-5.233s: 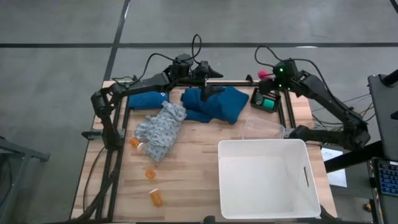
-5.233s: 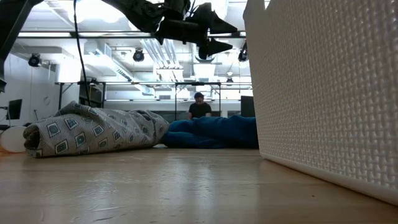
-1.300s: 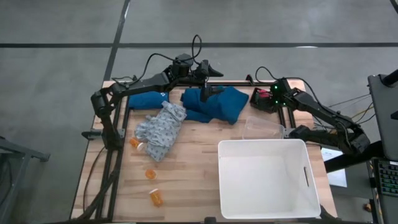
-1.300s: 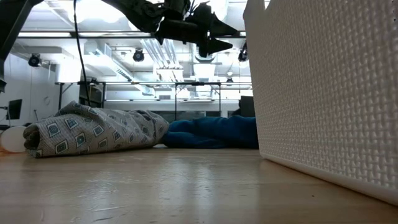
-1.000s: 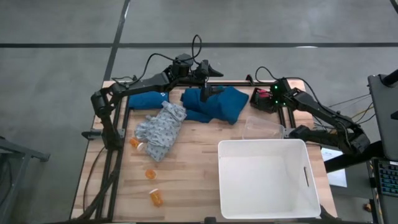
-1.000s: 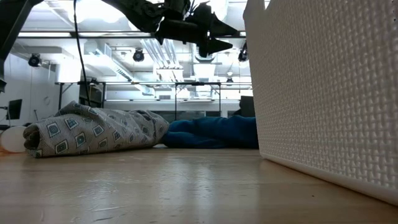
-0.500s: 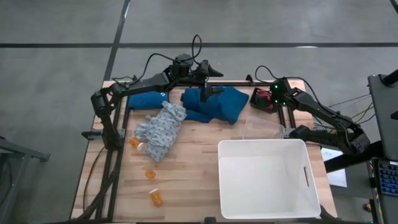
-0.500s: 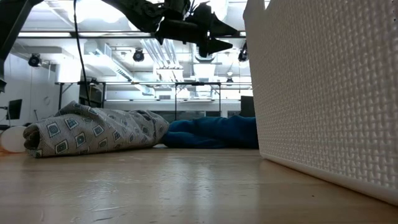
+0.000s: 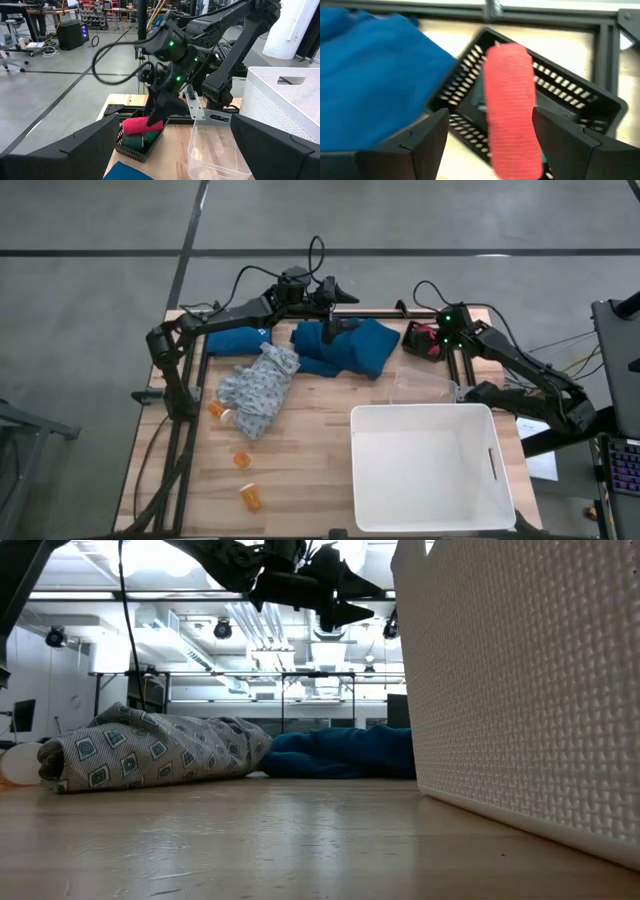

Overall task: Pick & place medical supplies in basket/bin
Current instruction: Put the top orange pill bottle into the transparent bin

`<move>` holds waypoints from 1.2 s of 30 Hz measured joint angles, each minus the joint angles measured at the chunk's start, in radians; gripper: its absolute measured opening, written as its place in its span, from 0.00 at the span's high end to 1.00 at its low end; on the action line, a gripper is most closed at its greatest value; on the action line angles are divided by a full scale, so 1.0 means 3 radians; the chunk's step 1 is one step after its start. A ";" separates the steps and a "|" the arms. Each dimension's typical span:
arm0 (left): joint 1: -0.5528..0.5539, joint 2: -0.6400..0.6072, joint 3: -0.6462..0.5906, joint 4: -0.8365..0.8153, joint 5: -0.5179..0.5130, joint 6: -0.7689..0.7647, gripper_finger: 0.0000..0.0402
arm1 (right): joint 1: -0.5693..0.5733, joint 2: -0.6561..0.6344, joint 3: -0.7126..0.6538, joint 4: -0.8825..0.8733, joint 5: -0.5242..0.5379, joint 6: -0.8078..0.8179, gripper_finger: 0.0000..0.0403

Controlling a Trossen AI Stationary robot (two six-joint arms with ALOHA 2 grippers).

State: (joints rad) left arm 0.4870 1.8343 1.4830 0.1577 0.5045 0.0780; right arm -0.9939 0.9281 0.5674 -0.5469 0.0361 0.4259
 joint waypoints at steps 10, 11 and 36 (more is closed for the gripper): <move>0.0000 0.0000 0.0000 0.0000 0.0000 -0.0001 0.03 | 0.0003 -0.0755 0.0162 0.0039 -0.0123 -0.0117 0.36; 0.0000 0.0000 0.0000 0.0000 0.0000 -0.0001 0.04 | 0.0003 -0.0829 0.0171 0.0063 -0.0147 -0.0123 0.37; -0.0001 0.0000 -0.0001 -0.0019 0.0001 -0.0001 0.03 | 0.0553 -0.1421 0.0154 0.1021 -0.1596 -0.0301 0.38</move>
State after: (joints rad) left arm 0.4866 1.8343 1.4827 0.1520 0.5049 0.0776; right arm -0.8279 0.5018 0.6136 -0.2404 -0.4427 0.3355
